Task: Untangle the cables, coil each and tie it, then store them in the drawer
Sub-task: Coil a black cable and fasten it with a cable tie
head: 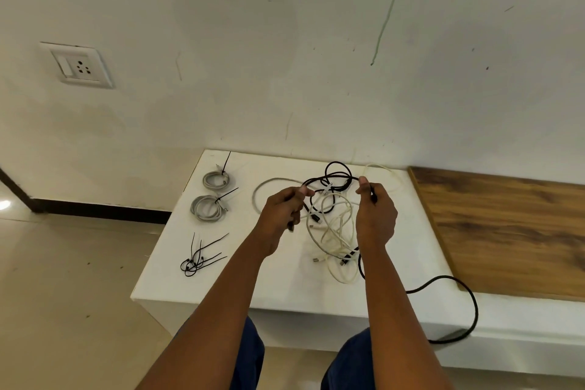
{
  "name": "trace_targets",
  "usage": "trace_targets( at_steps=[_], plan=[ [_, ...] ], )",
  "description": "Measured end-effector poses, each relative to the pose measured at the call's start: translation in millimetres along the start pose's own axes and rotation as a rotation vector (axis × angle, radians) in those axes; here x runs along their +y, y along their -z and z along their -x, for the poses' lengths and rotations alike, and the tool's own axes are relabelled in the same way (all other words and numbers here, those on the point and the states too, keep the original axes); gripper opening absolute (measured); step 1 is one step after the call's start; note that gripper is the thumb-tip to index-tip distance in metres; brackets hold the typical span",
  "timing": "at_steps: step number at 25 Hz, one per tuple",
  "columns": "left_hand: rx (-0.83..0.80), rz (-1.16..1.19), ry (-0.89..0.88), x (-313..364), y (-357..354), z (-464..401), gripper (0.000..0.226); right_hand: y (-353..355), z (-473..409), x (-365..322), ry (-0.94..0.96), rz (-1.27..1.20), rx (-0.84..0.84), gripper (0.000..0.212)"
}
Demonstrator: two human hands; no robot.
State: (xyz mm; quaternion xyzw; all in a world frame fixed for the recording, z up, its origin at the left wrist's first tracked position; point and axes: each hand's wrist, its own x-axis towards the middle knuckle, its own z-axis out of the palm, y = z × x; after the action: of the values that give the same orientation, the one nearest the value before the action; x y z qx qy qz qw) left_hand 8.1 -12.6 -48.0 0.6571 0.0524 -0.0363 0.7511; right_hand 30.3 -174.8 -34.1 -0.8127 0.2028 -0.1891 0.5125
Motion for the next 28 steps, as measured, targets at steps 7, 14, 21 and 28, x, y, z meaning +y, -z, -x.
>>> trace_targets(
  at_steps=[7,14,21,28],
  plan=[
    [-0.152,-0.103,0.25,0,-3,7,0.034,8,-4,3,-0.052,-0.043,0.282,0.038],
    [-0.506,0.648,0.33,19,8,9,0.029,5,-9,11,-0.127,0.069,0.05,0.029],
    [0.002,1.298,0.105,21,21,-2,0.034,1,-2,5,0.143,0.203,-0.524,0.015],
    [0.398,0.995,-0.02,12,20,-10,0.028,3,12,-9,0.3,0.144,-0.934,0.01]
  ],
)
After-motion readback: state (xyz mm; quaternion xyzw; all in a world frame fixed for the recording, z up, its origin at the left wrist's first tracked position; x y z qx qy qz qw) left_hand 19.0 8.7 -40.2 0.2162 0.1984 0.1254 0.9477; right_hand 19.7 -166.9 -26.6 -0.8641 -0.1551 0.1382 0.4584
